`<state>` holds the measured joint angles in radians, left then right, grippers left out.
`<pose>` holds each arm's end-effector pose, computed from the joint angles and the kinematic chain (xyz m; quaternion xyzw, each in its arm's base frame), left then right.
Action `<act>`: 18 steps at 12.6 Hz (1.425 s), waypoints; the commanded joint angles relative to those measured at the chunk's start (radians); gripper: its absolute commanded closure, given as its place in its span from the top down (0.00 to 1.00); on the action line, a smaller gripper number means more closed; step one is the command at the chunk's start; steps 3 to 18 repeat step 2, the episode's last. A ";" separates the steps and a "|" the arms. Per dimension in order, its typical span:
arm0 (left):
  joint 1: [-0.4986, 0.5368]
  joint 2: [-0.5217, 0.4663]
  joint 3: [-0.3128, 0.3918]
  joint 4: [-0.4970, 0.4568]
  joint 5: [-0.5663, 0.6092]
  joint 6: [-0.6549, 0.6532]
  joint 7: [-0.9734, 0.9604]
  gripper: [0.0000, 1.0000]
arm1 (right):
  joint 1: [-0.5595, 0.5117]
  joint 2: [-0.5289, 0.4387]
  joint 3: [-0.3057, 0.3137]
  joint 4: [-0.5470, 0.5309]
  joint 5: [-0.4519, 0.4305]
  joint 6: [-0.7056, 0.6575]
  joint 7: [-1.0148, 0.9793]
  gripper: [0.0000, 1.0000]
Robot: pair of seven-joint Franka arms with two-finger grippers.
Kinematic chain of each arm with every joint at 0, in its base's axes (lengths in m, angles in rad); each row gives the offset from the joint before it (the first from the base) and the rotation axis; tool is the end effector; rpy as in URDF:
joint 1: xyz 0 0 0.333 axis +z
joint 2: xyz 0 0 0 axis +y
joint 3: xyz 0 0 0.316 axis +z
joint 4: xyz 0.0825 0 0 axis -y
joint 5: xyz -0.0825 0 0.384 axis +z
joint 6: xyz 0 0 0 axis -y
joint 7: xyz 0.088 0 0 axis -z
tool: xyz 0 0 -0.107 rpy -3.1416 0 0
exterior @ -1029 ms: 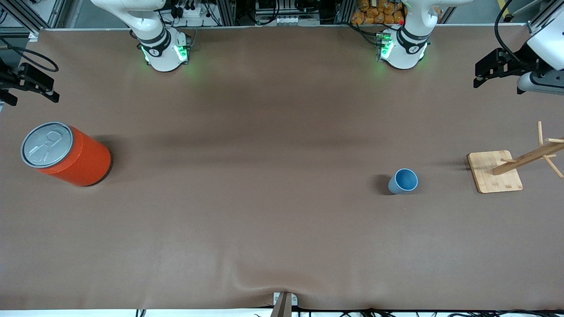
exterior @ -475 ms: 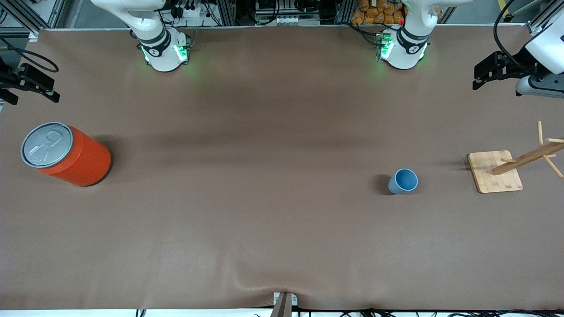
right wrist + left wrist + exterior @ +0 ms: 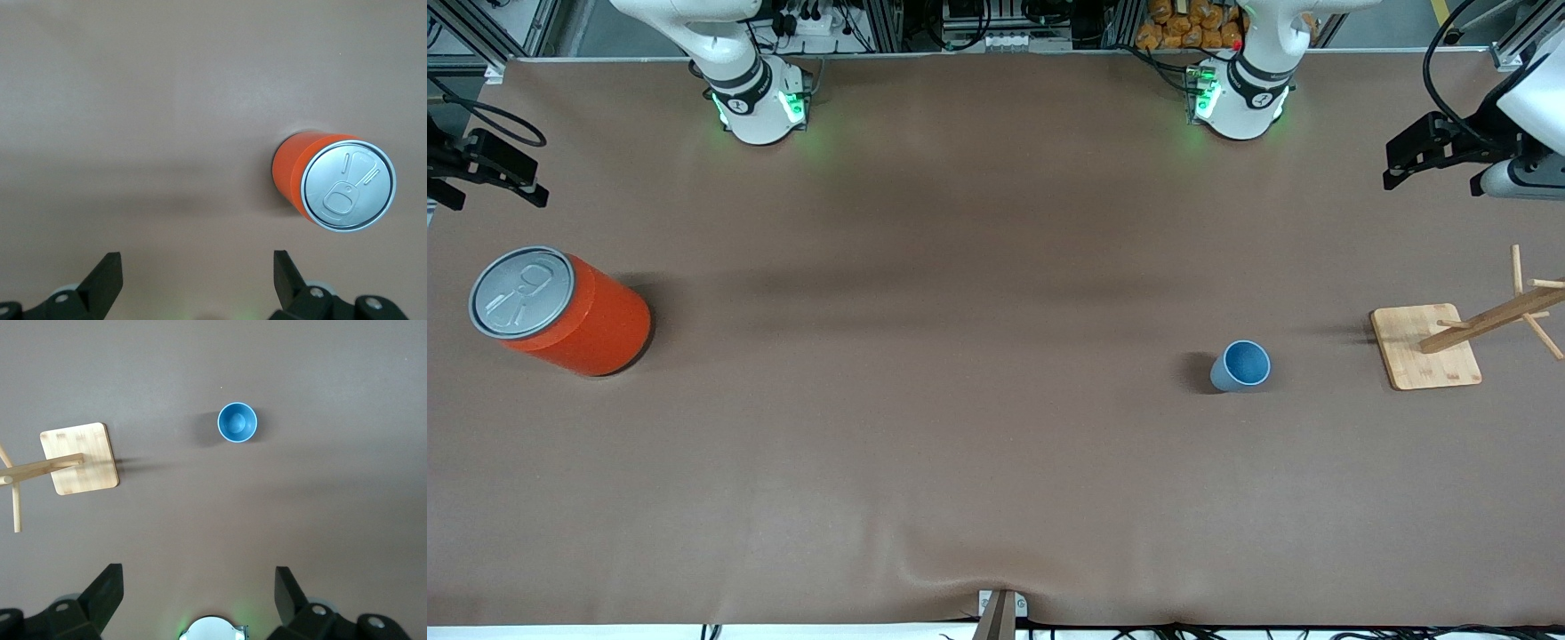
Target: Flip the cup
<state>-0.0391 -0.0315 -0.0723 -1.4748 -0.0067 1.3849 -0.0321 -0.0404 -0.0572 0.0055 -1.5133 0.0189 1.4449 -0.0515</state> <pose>0.5211 -0.0599 0.6701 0.9988 -0.0401 -0.0293 0.0001 0.5229 -0.0159 0.6711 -0.9999 -0.0094 0.0052 0.0095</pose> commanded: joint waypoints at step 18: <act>0.005 -0.002 -0.006 -0.004 0.017 0.011 -0.023 1.00 | -0.010 0.005 0.008 0.015 0.016 -0.012 0.013 1.00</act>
